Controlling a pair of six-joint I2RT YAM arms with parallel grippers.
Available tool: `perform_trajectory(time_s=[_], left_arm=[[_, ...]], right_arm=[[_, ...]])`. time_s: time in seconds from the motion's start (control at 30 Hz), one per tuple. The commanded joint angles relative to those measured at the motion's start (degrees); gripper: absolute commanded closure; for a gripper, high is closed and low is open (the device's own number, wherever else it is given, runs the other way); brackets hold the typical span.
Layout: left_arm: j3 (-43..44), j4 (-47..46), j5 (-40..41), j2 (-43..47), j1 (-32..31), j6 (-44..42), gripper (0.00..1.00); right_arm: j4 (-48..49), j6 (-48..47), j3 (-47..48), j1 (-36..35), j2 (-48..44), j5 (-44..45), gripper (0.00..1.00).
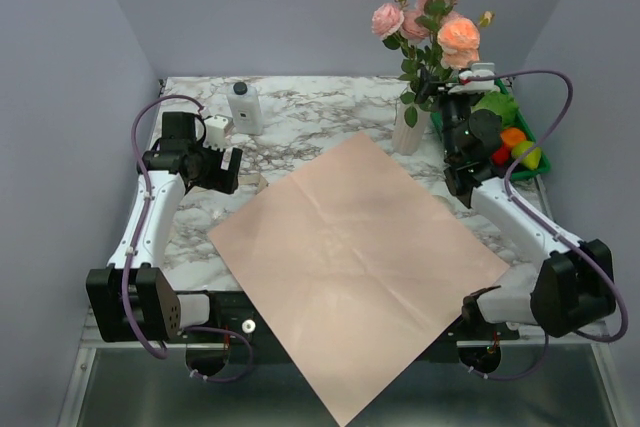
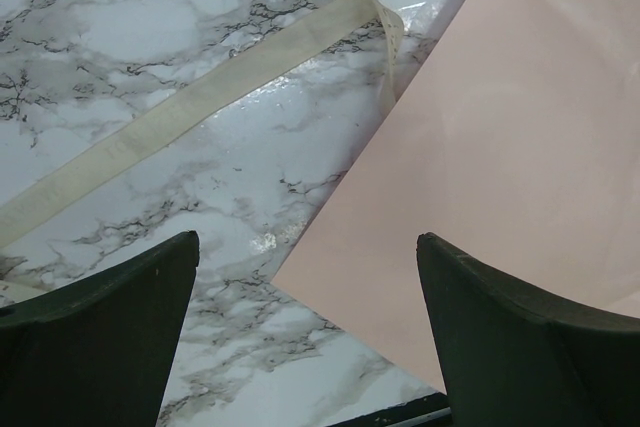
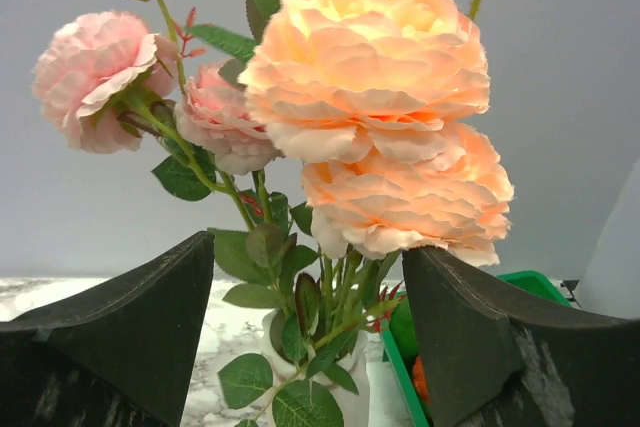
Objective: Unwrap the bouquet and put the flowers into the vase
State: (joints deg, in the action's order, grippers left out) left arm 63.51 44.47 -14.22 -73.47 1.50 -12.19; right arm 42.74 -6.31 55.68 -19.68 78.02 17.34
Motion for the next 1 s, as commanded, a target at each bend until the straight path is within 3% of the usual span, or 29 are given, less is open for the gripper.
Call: perform_trajectory(time_s=[0.0, 0.17, 0.27, 0.47, 0.63, 0.97], left_arm=[[0.4, 0.4, -1.6, 2.8, 0.4, 0.3, 0.01], [1.1, 1.4, -1.6, 3.9, 0.3, 1.1, 0.01], [1.0, 1.9, -1.2, 4.4, 0.4, 1.7, 0.01], [-0.4, 1.9, -1.8, 7.4, 0.4, 2.3, 0.01], [-0.9, 1.8, -2.0, 8.1, 0.4, 2.7, 0.01], [-2.1, -0.2, -2.5, 9.1, 0.4, 3.7, 0.01]], right_arm=[[-5.9, 2.1, -4.6, -1.4, -7.8, -2.0, 0.13], [-23.3, 6.1, -6.3, -3.9, -14.4, -0.7, 0.05], [-36.4, 15.4, -5.2, -4.9, -17.9, -0.2, 0.04], [-51.4, 22.1, -6.9, -5.7, -25.5, -4.7, 0.00], [-57.7, 21.8, -6.1, -5.8, -29.2, -16.7, 0.00], [-60.6, 22.6, -5.4, -5.9, -32.1, -18.0, 0.00]])
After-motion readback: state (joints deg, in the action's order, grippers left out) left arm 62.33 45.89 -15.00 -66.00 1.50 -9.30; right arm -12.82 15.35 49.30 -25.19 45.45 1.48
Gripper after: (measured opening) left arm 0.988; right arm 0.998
